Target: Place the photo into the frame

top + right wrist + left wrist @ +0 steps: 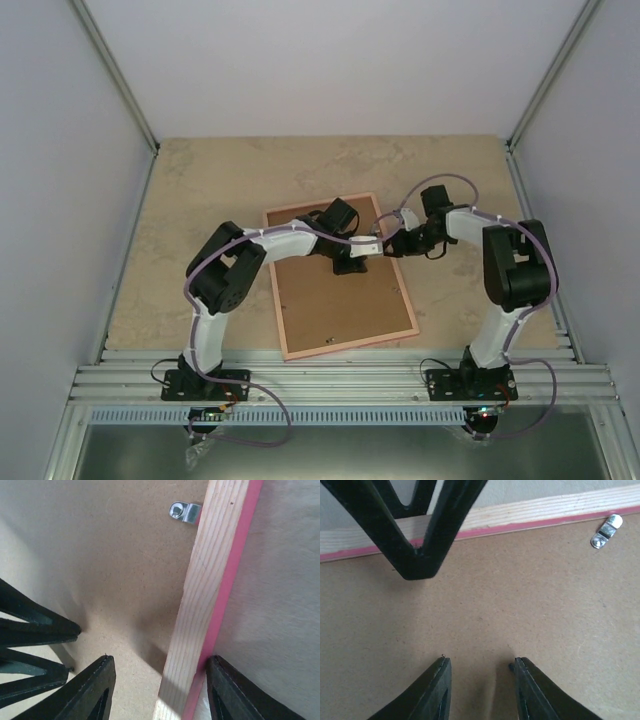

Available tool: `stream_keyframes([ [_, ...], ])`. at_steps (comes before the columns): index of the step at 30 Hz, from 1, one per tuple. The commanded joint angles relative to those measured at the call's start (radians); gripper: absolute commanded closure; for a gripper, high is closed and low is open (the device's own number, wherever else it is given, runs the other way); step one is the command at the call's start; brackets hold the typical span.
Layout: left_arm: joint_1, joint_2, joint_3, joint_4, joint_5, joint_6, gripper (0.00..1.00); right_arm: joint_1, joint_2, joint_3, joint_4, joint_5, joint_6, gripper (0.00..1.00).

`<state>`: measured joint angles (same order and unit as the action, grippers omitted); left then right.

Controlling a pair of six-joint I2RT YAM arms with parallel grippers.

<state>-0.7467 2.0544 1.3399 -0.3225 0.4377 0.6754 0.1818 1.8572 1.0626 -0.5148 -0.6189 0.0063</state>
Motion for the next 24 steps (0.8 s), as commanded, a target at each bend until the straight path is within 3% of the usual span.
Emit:
stream_keyframes([
  [1, 0.018, -0.052, -0.062, 0.005, 0.026, 0.034, 0.63, 0.052, 0.033, -0.027, 0.016, 0.122, 0.047, 0.51],
  [6, 0.097, -0.057, -0.072, 0.015, 0.021, -0.021, 0.66, 0.081, 0.127, 0.031, 0.048, 0.16, 0.16, 0.69],
  [11, 0.162, -0.082, -0.075, 0.027, -0.031, -0.031, 0.67, 0.129, 0.22, 0.171, 0.069, 0.199, 0.271, 0.99],
  [17, 0.157, -0.12, -0.112, 0.065, -0.005, -0.094, 0.66, 0.173, 0.33, 0.34, 0.073, 0.252, 0.354, 1.0],
  [24, 0.089, -0.067, -0.101, 0.146, -0.046, -0.161, 0.64, 0.189, 0.321, 0.3, 0.094, 0.289, 0.404, 1.0],
])
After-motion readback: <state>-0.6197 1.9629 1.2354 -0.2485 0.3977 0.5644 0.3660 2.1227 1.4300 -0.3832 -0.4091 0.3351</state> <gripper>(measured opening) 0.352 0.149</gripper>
